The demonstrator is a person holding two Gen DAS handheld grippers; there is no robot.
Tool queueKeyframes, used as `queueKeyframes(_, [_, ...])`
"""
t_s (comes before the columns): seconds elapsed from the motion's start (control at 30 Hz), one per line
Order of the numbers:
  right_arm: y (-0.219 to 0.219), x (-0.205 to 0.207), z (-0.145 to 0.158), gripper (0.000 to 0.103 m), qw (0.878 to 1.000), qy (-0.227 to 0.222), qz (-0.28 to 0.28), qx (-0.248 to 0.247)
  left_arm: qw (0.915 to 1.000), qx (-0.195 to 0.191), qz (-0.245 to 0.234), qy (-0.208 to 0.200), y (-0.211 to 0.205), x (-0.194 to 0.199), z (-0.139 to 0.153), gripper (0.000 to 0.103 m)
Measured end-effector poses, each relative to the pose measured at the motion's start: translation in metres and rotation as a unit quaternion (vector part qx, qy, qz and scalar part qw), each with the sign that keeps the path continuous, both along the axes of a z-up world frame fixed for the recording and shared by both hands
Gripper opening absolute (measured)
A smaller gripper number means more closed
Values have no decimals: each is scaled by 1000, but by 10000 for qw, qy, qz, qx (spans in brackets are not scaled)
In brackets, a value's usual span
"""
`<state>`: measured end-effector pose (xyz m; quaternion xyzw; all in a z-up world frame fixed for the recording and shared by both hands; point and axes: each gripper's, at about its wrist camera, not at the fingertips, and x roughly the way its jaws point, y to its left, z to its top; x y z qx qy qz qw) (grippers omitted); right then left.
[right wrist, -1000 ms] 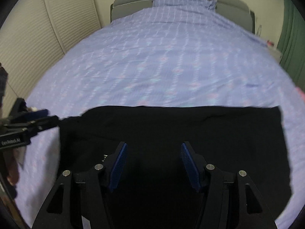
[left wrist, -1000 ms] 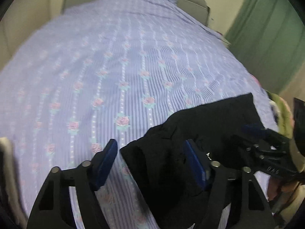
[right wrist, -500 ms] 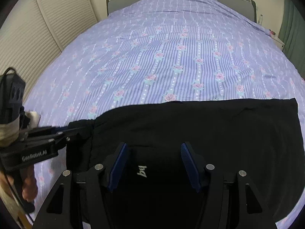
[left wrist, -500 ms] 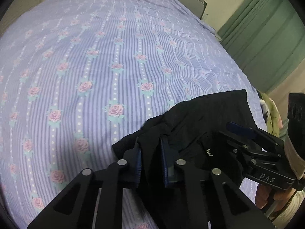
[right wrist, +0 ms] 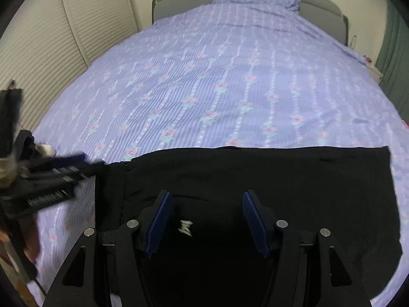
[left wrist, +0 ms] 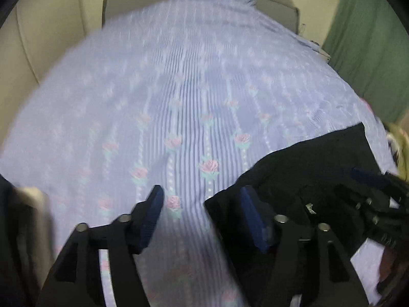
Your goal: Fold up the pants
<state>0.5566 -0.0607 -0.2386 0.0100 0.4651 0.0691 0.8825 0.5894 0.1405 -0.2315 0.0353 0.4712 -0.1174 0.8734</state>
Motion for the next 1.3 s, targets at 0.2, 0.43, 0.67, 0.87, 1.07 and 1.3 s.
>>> queueKeyframes(0.2, [-65, -69, 28, 59, 9994, -115, -299, 93, 9965, 76, -780, -285, -51, -65, 36, 66])
queueKeyframes(0.43, [-168, -151, 24, 59, 9935, 265, -1100, -152, 9774, 389, -2018, -503, -167, -146, 22, 66])
queueKeyframes(0.67, [-248, -192, -10, 59, 9839, 468, -1718, -148, 9480, 676, -2989, -862, -276, -186, -6, 65])
queueKeyframes(0.87, [-285, -203, -44, 59, 9817, 649, -1789, 26, 9005, 1448, -3915, -1215, -346, -197, -42, 62])
queueKeyframes(1.07, [-298, -210, -63, 59, 9792, 751, -1862, 308, 8545, 2088, -4538, -1424, -387, -199, -74, 49])
queueKeyframes(1.3, [-300, -203, -62, 59, 9807, 718, -1730, 558, 8956, 1270, -4259, -210, -395, -149, -51, 14])
